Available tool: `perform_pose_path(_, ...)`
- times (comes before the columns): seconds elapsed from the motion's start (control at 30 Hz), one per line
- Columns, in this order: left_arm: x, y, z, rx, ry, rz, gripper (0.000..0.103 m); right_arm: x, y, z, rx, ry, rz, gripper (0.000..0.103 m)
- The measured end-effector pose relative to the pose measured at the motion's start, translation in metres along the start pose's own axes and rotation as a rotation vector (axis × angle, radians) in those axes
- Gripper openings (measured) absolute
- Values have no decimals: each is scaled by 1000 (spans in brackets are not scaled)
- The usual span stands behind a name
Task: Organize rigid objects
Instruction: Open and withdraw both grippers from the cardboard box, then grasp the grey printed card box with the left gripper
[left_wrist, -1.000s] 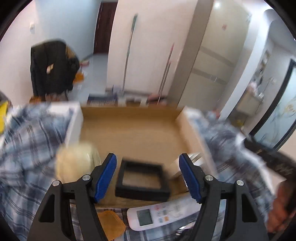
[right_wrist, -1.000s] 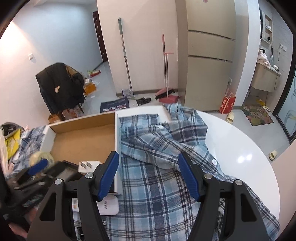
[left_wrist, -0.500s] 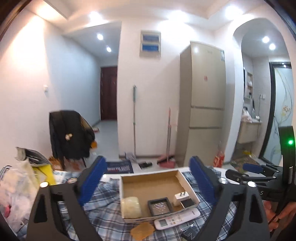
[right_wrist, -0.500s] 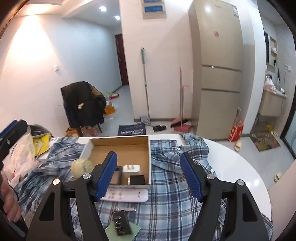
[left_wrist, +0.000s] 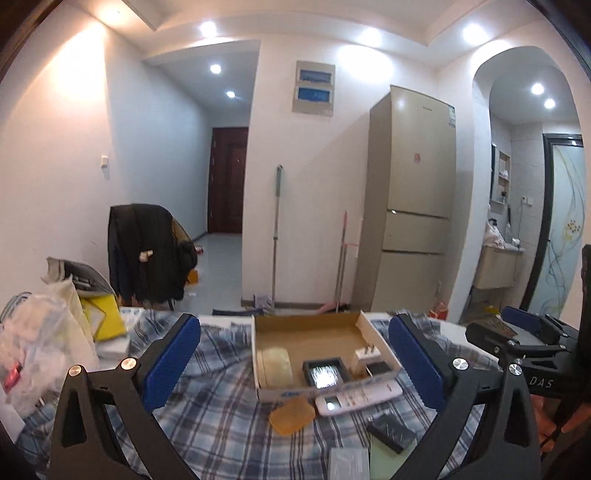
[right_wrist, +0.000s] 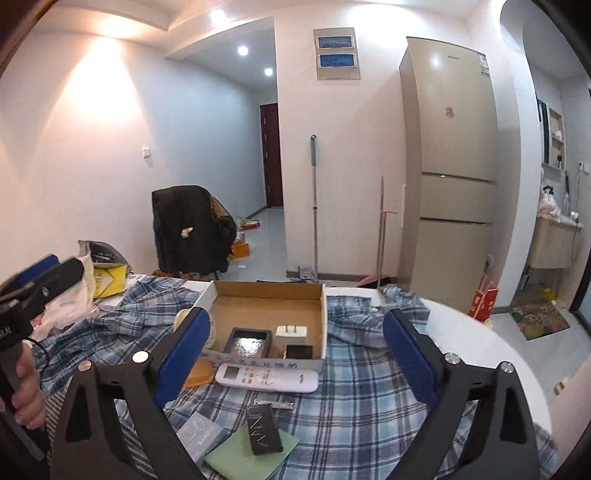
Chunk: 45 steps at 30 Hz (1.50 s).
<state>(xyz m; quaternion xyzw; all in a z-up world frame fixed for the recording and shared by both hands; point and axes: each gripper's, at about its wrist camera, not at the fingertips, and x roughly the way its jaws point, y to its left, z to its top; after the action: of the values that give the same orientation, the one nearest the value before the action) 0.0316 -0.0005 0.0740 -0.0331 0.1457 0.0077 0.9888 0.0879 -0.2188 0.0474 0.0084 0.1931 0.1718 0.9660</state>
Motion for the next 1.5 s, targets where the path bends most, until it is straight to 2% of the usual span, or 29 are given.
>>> perform_pose_path(0.07,3,-5,-10,13,33,-37,103,0,-2,-8,10,2,13,100)
perform_pose_path(0.17,11,-6,-23,-4,73,-129,103,-3,-5,-19,17,-6,15,100)
perform_pose_path(0.27,25,-11,-39,-6,149,-111,103,-6,-5,-29,0,-23,-8,102)
perform_pose_path(0.47,43,-27,-72,31,281,-147,103,0,-7,-48,-45,-41,-96,102)
perform_pose_path(0.6,56,-36,-91,51,361,-176,103,10,-18,-53,-5,-10,-87,102)
perform_pose_path(0.8,75,-30,-103,14,452,-183,103,13,-32,-58,9,2,-130,102)
perform_pose_path(0.9,77,-35,-105,37,468,-179,102,14,-37,-59,27,14,-130,102)
perform_pose_path(1.07,83,-47,-111,94,539,-191,88,17,-40,-60,47,33,-122,102)
perform_pose_path(1.13,87,-48,-113,93,568,-203,75,16,-40,-60,45,33,-126,102)
perform_pose_path(1.23,95,-46,-119,75,605,-207,62,16,-40,-60,45,28,-127,102)
perform_pose_path(1.37,97,-46,-123,69,628,-233,60,17,-40,-60,47,40,-126,102)
perform_pose_path(1.5,101,-50,-128,89,654,-228,60,18,-39,-61,47,50,-122,102)
